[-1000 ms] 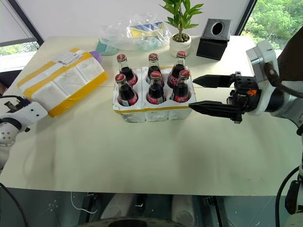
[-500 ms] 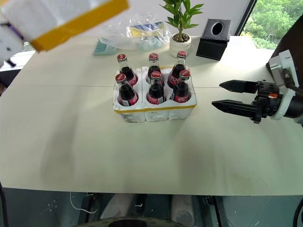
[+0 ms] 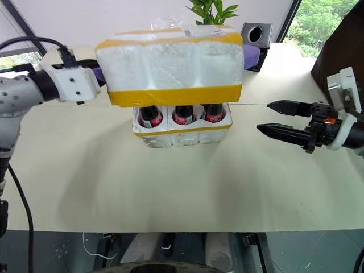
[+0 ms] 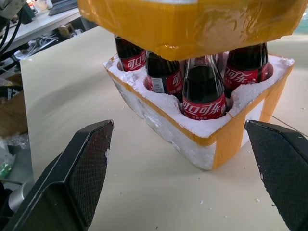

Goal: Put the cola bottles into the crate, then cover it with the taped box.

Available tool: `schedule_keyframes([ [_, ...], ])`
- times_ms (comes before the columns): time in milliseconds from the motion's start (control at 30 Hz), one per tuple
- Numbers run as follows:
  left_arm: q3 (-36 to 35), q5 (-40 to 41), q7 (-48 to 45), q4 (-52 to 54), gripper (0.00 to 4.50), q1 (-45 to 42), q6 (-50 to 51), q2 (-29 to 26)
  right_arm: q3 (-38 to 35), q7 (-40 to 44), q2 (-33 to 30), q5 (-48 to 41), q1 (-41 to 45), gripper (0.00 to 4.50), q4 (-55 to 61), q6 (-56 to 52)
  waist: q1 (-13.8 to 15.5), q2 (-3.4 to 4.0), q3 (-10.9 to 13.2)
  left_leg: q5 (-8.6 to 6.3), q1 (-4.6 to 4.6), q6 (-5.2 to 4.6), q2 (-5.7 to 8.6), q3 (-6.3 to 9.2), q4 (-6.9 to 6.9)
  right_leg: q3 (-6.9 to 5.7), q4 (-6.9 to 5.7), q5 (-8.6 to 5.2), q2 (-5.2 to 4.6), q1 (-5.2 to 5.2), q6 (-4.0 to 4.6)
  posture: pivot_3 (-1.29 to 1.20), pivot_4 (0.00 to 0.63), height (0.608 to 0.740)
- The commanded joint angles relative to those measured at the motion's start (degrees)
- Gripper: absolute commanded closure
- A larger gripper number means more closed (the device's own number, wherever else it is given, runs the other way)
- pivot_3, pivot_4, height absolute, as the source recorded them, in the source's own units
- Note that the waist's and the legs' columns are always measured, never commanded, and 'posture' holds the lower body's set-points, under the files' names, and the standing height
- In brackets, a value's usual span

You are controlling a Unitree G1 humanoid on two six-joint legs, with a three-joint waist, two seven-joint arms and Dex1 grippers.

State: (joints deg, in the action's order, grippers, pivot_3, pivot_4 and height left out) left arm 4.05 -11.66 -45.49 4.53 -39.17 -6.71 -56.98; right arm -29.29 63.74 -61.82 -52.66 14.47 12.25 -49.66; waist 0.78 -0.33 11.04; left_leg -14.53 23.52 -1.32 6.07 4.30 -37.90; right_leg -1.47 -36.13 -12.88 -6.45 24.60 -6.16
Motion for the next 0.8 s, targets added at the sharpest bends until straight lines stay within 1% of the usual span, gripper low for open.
schedule_keyframes([
  [33,0.9,-7.9,2.8,2.0,3.27,1.1,-2.6,-1.7,-3.3,-1.8,0.1,-1.6,0.5,0.0,1.7,-0.1,0.0,0.01,0.0,0.0,0.0,0.0,0.0,0.0,0.0,0.0,0.0,0.0,0.0,0.0,0.0,0.0,0.15,0.74],
  [67,0.9,-8.8,3.3,2.4,3.27,1.6,-1.8,-1.2,-3.4,-2.2,0.3,-1.9,0.7,0.0,1.8,-0.2,0.0,0.01,0.0,0.0,-0.01,0.0,0.0,0.0,0.0,0.0,0.0,0.0,0.0,-0.01,0.0,0.0,0.15,0.74],
  [167,1.3,-12.3,4.8,4.3,2.38,4.1,-1.8,-0.9,-2.7,-3.5,0.4,-1.9,1.5,0.0,1.8,0.1,0.0,0.01,0.0,-0.01,-0.02,-0.01,0.0,0.01,0.0,0.0,0.0,0.0,0.0,-0.02,0.0,0.0,0.15,0.74],
  [200,1.4,-13.2,5.0,4.7,1.84,4.9,-2.2,-1.1,-2.4,-3.8,0.5,-1.8,1.7,0.0,1.8,0.2,0.0,0.01,0.0,-0.01,-0.02,-0.01,0.0,0.01,0.0,0.0,0.0,0.0,0.0,-0.02,0.0,0.0,0.15,0.74],
  [300,0.4,-14.3,5.9,5.9,0.45,8.1,-3.6,-1.3,-1.6,-4.3,0.5,-1.8,2.2,0.0,1.7,0.3,0.0,0.01,0.0,0.0,-0.02,-0.01,0.0,0.02,0.0,-0.01,0.0,0.0,0.0,-0.02,0.0,0.0,0.15,0.74],
  [400,-2.9,-13.6,7.7,7.1,0.45,12.9,-5.6,-1.8,-0.9,-4.2,0.4,-1.5,2.5,0.0,1.4,0.4,0.0,0.01,0.0,-0.02,-0.02,-0.03,0.0,0.02,0.0,0.0,0.02,0.0,-0.01,-0.02,0.0,0.0,0.15,0.74],
  [467,-5.8,-13.8,10.9,6.7,0.45,16.3,-10.0,-3.1,-0.6,-3.8,0.3,-0.9,2.2,0.0,1.2,0.8,0.0,0.01,0.0,-0.03,-0.02,-0.03,-0.01,0.02,0.0,0.0,0.02,0.0,-0.02,-0.01,0.0,0.0,0.15,0.74],
  [500,-7.2,-13.2,11.8,6.4,0.45,17.9,-11.7,-3.4,-0.5,-3.7,0.3,-0.8,2.0,0.0,1.0,0.9,0.0,0.01,0.0,-0.03,-0.02,-0.03,-0.02,0.03,0.01,0.0,0.02,0.0,-0.01,-0.01,0.0,0.0,0.15,0.74],
  [533,-9.7,-10.7,12.7,6.0,0.45,19.5,-12.2,-2.6,-0.5,-3.6,0.3,-0.6,1.8,0.0,0.9,1.0,0.0,0.01,0.0,-0.03,-0.02,-0.03,-0.02,0.03,0.01,0.0,0.02,-0.01,-0.01,0.0,0.0,0.0,0.15,0.74],
  [600,-15.1,-2.2,12.0,4.3,0.45,22.4,-11.7,-0.6,-0.5,-3.4,0.5,-0.2,1.3,0.0,0.9,1.2,0.0,0.03,0.0,-0.03,-0.02,-0.03,-0.02,0.03,0.01,0.0,0.03,-0.01,-0.02,0.0,0.01,0.0,0.15,0.74],
  [667,-19.8,9.1,7.4,2.2,0.45,24.2,-8.1,1.1,-0.2,-3.2,0.8,0.3,0.8,0.0,0.8,1.6,0.1,0.03,0.0,-0.03,-0.02,-0.04,-0.02,0.03,0.0,0.0,0.04,-0.01,-0.03,-0.01,0.01,0.0,0.15,0.74],
  [767,-24.7,26.4,-3.8,0.9,0.45,26.8,9.7,0.7,0.8,-2.9,1.1,1.1,0.7,0.0,0.4,2.4,0.0,0.04,0.0,-0.03,-0.02,-0.04,-0.02,0.05,-0.01,-0.04,0.02,-0.01,-0.02,-0.02,0.0,0.0,0.15,0.74],
  [800,-26.2,32.6,-6.9,1.1,0.45,27.2,18.2,-0.1,1.2,-2.7,1.1,1.3,0.9,0.0,0.1,2.6,-0.1,0.04,0.0,-0.03,-0.02,-0.04,-0.01,0.05,-0.01,-0.05,0.02,-0.01,-0.01,-0.02,0.0,0.0,0.15,0.74],
])
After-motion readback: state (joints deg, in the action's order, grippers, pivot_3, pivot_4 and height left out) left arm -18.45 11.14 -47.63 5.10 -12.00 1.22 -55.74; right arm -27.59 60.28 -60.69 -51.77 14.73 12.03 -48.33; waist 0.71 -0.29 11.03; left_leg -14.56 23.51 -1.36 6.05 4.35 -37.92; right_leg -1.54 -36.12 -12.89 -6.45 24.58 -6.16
